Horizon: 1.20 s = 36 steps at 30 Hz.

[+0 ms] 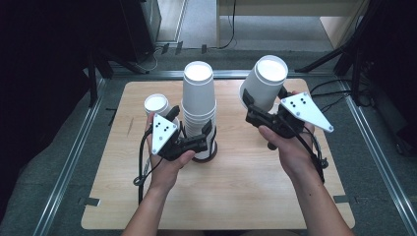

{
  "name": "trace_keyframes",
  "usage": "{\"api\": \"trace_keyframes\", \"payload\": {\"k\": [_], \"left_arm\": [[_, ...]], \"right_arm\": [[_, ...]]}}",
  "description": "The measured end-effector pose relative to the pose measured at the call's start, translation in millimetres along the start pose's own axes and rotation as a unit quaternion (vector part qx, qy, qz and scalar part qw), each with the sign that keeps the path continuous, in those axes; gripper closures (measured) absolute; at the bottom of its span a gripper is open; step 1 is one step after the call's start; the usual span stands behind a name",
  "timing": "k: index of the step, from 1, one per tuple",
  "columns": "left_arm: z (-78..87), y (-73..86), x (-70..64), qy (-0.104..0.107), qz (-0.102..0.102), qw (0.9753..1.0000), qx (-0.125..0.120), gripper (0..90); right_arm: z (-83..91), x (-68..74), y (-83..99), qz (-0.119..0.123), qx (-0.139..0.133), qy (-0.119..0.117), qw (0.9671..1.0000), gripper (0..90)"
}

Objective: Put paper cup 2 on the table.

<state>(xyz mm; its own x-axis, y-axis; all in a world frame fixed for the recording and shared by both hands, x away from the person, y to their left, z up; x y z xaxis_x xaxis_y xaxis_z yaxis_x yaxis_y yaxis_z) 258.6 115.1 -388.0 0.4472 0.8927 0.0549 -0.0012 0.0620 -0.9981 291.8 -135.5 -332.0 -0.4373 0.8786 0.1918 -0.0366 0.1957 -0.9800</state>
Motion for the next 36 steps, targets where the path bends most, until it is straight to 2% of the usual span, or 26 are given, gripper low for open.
{"api": "trace_keyframes", "payload": {"k": [1, 6, 8, 10, 11, 12, 15, 17, 22, 26, 30, 36], "left_arm": [[1.8, 0.6, -0.5, 0.000, 0.000, 1.0000, 0.000, 0.2], [13.7, 9.8, -5.0, 0.003, 0.008, 0.9999, 0.011, 0.0], [17.9, 14.4, -7.6, 0.007, 0.012, 0.9997, 0.019, 0.0], [21.6, 19.2, -10.2, 0.008, 0.013, 0.9996, 0.024, 0.0], [23.3, 21.5, -11.3, 0.010, 0.014, 0.9995, 0.028, 0.0], [24.6, 23.9, -12.3, 0.011, 0.016, 0.9993, 0.031, 0.0], [28.9, 31.0, -14.8, 0.017, 0.024, 0.9987, 0.042, 0.0], [31.3, 35.5, -16.5, 0.020, 0.027, 0.9983, 0.048, 0.0], [32.8, 41.0, -19.0, 0.025, 0.024, 0.9976, 0.059, 0.0], [36.0, 47.4, -22.3, 0.034, 0.017, 0.9967, 0.071, 0.0], [38.6, 51.4, -23.1, 0.042, 0.013, 0.9960, 0.078, 0.0], [37.7, 56.2, -22.8, 0.052, 0.005, 0.9955, 0.079, 0.0]], "right_arm": [[3.2, -1.8, 6.9, 0.010, 0.000, 0.006, 0.9999, 18.8], [11.1, -4.7, 23.3, 0.024, 0.004, 0.017, 0.9995, 18.8], [16.9, -6.1, 35.4, 0.042, 0.005, 0.027, 0.9988, 18.7], [18.9, -6.0, 39.7, 0.047, 0.006, 0.030, 0.9984, 18.7], [22.6, -5.3, 48.9, 0.064, 0.008, 0.036, 0.9973, 18.6], [22.6, -5.3, 48.9, 0.064, 0.008, 0.036, 0.9973, 18.6], [27.4, -4.7, 63.8, 0.103, 0.009, 0.047, 0.9935, 18.5], [30.1, -4.4, 74.0, 0.115, 0.012, 0.051, 0.9920, 18.4], [36.3, -6.9, 98.4, 0.127, 0.022, 0.059, 0.9900, 18.3], [42.9, -8.6, 117.4, 0.135, 0.031, 0.056, 0.9888, 18.1], [49.0, -9.6, 136.1, 0.145, 0.046, 0.047, 0.9873, 18.1], [52.8, -7.2, 152.1, 0.155, 0.070, 0.034, 0.9847, 17.9]]}}
Point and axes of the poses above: each handheld gripper's, and its own axes: z roughly backward along the jaws, y roughly out of its underside, x roughly to its left, the point moved 1 cm from there along -z, roughly forward along the jaws, and after that the axes turned 8 degrees about -z, right-handed, at the moved point
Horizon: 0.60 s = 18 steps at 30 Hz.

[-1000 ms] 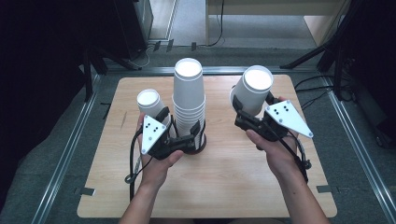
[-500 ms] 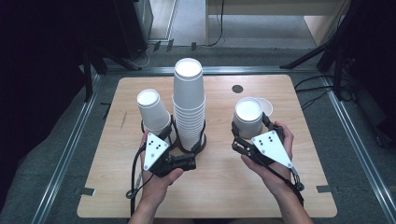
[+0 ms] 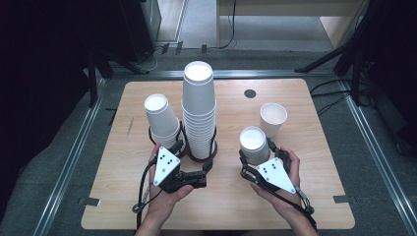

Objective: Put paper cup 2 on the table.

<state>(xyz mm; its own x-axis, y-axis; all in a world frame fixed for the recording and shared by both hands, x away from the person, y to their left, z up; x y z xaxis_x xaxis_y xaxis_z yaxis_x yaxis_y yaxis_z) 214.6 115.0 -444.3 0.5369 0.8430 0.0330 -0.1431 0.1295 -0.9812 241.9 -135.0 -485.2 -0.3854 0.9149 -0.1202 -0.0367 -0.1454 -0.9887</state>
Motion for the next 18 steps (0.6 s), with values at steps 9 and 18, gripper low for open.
{"api": "trace_keyframes", "payload": {"k": [9, 18], "left_arm": [[-7.5, 8.2, -13.9, 0.053, -0.045, 0.9975, 0.015, 0.0], [-9.8, 7.8, -26.8, 0.092, -0.052, 0.9943, 0.016, 0.2]], "right_arm": [[0.2, 9.2, 11.4, -0.002, 0.015, -0.039, 0.9991, 17.8], [3.9, 25.0, 13.9, -0.011, 0.012, -0.097, 0.9952, 17.5]]}}
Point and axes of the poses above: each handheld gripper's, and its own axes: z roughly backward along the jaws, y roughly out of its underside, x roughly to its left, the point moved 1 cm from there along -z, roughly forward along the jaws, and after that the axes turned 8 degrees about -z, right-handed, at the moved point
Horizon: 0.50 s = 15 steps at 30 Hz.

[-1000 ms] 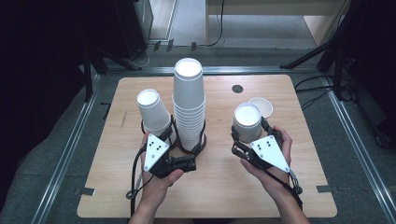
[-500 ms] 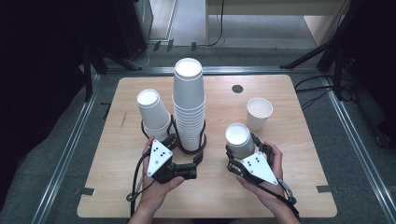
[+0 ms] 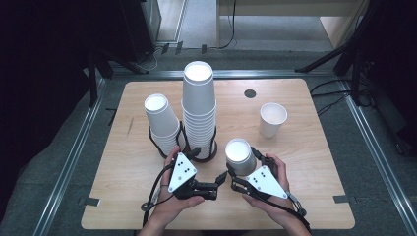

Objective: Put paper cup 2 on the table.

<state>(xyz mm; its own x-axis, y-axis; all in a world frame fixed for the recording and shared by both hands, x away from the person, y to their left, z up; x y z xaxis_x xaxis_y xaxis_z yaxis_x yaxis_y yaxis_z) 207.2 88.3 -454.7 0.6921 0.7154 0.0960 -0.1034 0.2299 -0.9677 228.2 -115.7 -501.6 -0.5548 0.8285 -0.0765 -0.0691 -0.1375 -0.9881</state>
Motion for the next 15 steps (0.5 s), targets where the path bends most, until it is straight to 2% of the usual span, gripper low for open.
{"api": "trace_keyframes", "payload": {"k": [2, 7, 11, 15], "left_arm": [[-0.2, -0.9, -2.3, 0.003, -0.002, 1.0000, -0.001, 4.8], [-1.8, -1.1, -6.9, 0.018, -0.009, 0.9998, 0.002, 5.8], [-3.1, -1.0, -9.3, 0.020, -0.015, 0.9997, 0.008, 7.3], [-3.6, -0.8, -11.6, 0.019, -0.020, 0.9996, 0.008, 12.8]], "right_arm": [[0.0, 4.5, 1.2, -0.005, 0.001, -0.017, 0.9998, 17.4], [-0.1, 12.3, 2.9, -0.018, -0.001, -0.053, 0.9985, 17.3], [0.7, 17.6, 3.0, -0.018, -0.002, -0.072, 0.9973, 17.1], [1.2, 21.9, 3.1, -0.020, -0.004, -0.094, 0.9954, 17.0]]}}
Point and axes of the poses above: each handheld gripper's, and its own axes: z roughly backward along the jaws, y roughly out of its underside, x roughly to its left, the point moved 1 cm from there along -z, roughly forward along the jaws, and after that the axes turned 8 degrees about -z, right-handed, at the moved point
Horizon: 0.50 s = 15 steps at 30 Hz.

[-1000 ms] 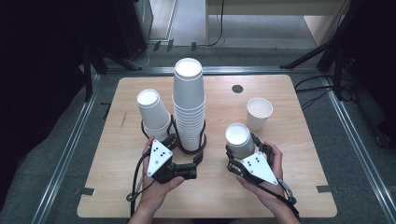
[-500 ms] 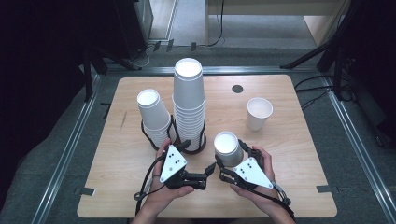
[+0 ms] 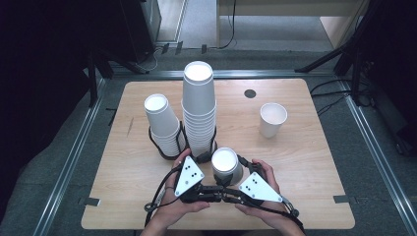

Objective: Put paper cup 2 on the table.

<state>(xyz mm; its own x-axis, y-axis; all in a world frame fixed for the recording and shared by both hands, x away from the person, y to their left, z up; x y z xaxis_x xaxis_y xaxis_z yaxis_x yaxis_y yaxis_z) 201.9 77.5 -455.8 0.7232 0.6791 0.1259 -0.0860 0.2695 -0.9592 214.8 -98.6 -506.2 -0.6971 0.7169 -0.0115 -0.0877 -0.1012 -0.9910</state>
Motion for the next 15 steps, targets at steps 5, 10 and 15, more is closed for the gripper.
{"api": "trace_keyframes", "payload": {"k": [5, 10, 15], "left_arm": [[0.1, -0.5, -2.3, 0.005, -0.006, 1.0000, -0.003, 13.2], [-0.8, -0.6, -4.3, 0.003, -0.012, 0.9999, 0.000, 13.2], [0.5, -0.9, -5.6, -0.008, -0.023, 0.9997, -0.010, 18.8]], "right_arm": [[0.8, 1.9, -0.4, -0.010, 0.000, -0.021, 0.9997, 16.9], [0.6, 2.5, -0.3, -0.017, 0.004, -0.035, 0.9992, 16.8], [0.0, 3.3, 1.0, -0.017, 0.010, -0.044, 0.9989, 16.7]]}}
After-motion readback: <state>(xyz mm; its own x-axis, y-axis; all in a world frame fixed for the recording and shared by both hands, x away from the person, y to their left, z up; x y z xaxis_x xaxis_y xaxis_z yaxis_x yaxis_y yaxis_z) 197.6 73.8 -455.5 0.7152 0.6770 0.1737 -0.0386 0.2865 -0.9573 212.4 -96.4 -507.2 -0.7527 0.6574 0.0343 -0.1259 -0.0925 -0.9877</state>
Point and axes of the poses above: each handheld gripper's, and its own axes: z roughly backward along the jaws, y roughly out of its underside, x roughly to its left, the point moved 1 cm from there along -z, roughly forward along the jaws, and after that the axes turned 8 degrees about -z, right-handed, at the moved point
